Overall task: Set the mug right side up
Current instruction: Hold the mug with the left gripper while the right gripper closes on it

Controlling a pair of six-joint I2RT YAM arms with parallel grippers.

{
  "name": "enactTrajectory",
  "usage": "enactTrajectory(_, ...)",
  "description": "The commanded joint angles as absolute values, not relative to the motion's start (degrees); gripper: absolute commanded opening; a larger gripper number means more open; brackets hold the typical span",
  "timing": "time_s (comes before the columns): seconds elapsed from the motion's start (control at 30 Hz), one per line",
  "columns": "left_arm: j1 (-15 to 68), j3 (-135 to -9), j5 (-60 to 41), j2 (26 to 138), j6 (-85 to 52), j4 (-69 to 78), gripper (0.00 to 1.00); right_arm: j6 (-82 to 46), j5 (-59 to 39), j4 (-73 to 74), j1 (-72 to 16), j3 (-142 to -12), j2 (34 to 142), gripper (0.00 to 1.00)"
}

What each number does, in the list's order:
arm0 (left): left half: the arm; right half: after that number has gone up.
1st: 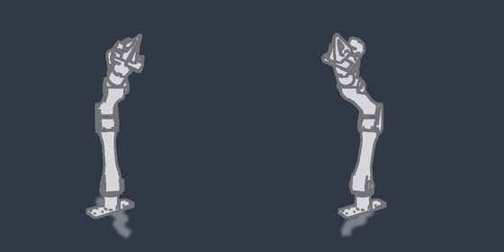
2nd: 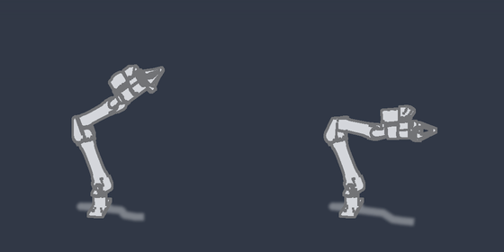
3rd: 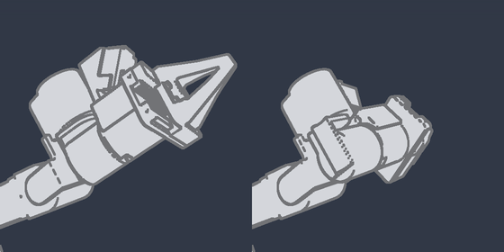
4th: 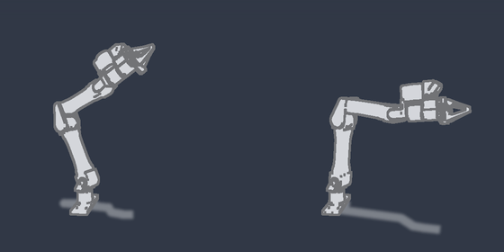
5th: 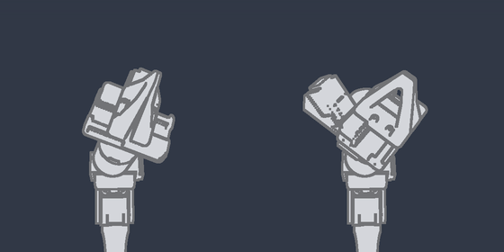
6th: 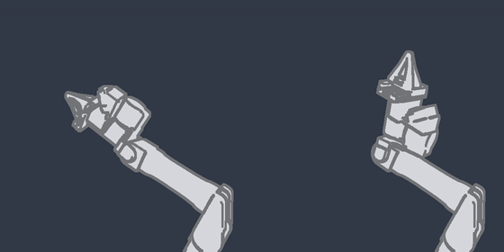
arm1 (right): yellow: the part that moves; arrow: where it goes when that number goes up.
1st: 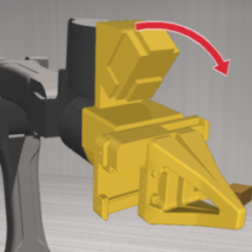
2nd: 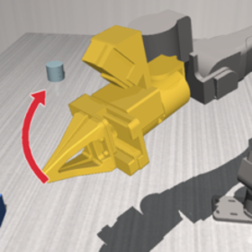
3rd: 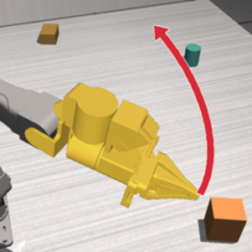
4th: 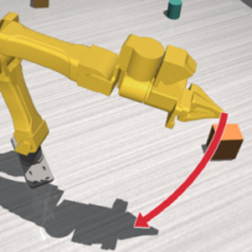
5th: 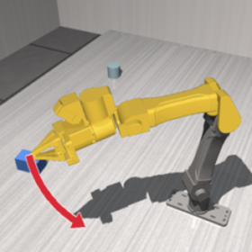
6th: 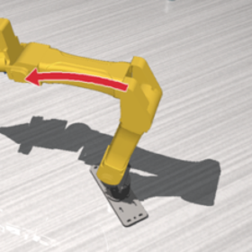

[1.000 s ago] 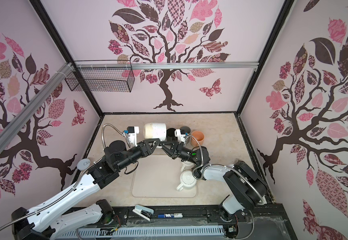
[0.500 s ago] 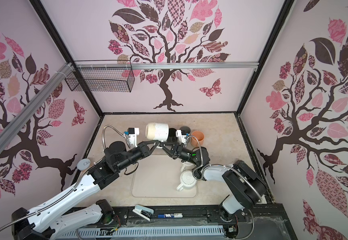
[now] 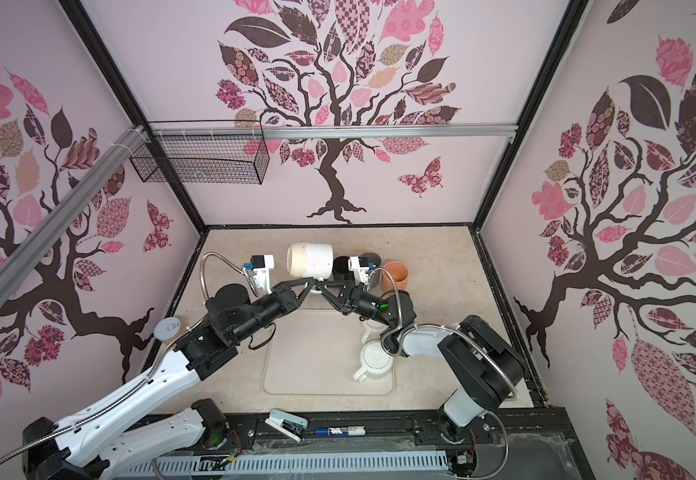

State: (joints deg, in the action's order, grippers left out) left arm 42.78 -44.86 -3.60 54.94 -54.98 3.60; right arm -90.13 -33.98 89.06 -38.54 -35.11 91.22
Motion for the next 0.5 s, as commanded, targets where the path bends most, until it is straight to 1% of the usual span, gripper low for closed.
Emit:
enactTrajectory(0.0, 43.8, -42.7, -5.9, 54.4, -48.9, 6.1, 0.00, -97.0, -32.7, 98.3, -39.2, -39.3, 92.3, 0.24)
enactTrajectory(0.2, 44.3, -42.3, -4.6, 53.9, -48.8, 6.3, 0.00, -97.3, -32.3, 98.5, -39.4, -40.0, 92.7, 0.30)
enactTrajectory(0.47, 44.4, -42.3, -6.3, 55.2, -51.7, 7.4, 0.00, -96.9, -30.4, 98.5, -39.5, -40.8, 92.5, 0.31)
